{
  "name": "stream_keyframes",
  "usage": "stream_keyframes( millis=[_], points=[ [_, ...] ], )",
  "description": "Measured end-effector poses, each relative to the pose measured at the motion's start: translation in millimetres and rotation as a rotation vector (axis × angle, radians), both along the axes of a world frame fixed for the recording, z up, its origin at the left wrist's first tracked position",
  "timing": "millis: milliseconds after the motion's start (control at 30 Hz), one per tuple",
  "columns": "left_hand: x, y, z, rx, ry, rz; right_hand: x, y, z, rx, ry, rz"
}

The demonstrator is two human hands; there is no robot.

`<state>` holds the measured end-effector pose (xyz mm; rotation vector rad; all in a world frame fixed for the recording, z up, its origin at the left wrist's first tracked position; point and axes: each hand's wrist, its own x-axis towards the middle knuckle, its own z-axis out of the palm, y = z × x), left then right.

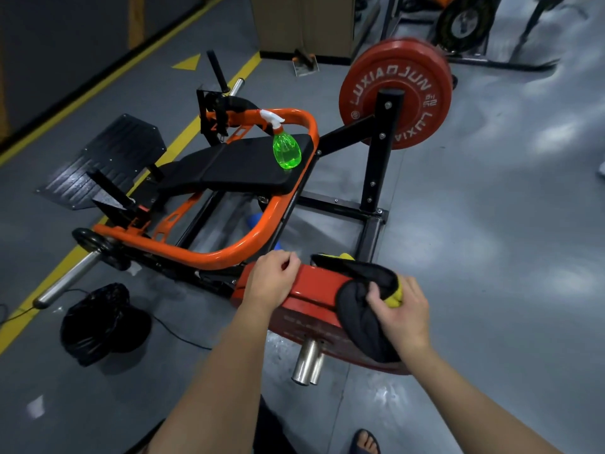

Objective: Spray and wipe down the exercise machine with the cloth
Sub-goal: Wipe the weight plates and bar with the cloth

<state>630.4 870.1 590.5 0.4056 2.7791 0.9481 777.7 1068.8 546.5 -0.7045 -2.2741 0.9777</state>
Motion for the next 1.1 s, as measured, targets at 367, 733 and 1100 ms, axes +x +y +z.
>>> stream_keyframes(
  millis=[367,733,1100],
  points=[
    [-9,-8,-9,0.082,-0.037,-0.026,-68,-81,45,0.314,-0.188,0.035],
    [-18,-15,-13,0.108,-0.082,0.017,-15,-12,10,0.063,0.076,0.179],
    [-30,-27,-23,0.226,-0.128,-0.041,-80,-92,50,0.375,-0.110,0.235]
  ],
)
